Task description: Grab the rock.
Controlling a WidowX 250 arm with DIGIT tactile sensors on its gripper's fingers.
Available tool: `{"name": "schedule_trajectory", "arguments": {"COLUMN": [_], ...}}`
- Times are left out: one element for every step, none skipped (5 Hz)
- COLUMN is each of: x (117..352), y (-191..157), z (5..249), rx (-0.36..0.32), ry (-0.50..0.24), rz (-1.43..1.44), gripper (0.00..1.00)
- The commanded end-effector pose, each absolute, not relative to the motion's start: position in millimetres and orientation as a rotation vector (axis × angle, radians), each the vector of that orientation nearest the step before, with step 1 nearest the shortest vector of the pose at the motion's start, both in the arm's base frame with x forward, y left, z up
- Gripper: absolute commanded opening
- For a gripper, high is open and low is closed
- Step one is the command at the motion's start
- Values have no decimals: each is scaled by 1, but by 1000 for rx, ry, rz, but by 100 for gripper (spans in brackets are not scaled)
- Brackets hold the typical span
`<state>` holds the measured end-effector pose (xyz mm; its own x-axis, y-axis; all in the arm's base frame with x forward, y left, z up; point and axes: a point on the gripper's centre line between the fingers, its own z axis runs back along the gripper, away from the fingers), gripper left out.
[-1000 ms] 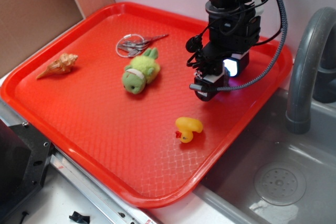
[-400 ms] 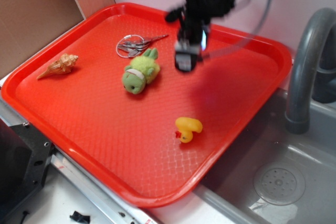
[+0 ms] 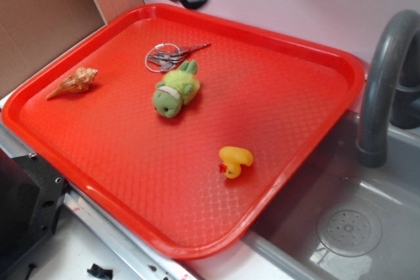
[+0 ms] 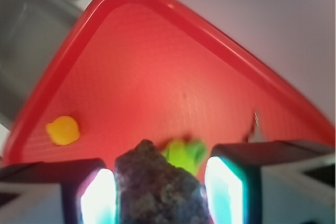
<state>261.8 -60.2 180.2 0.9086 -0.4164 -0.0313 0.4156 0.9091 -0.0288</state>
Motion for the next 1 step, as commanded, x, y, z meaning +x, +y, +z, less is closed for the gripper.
{"name": "schedule_trajectory", "arguments": {"x": [221], "y": [-76], "z": [216], "rx": [-1], "ry": [-49], "rz": [-59], "gripper": [0]}}
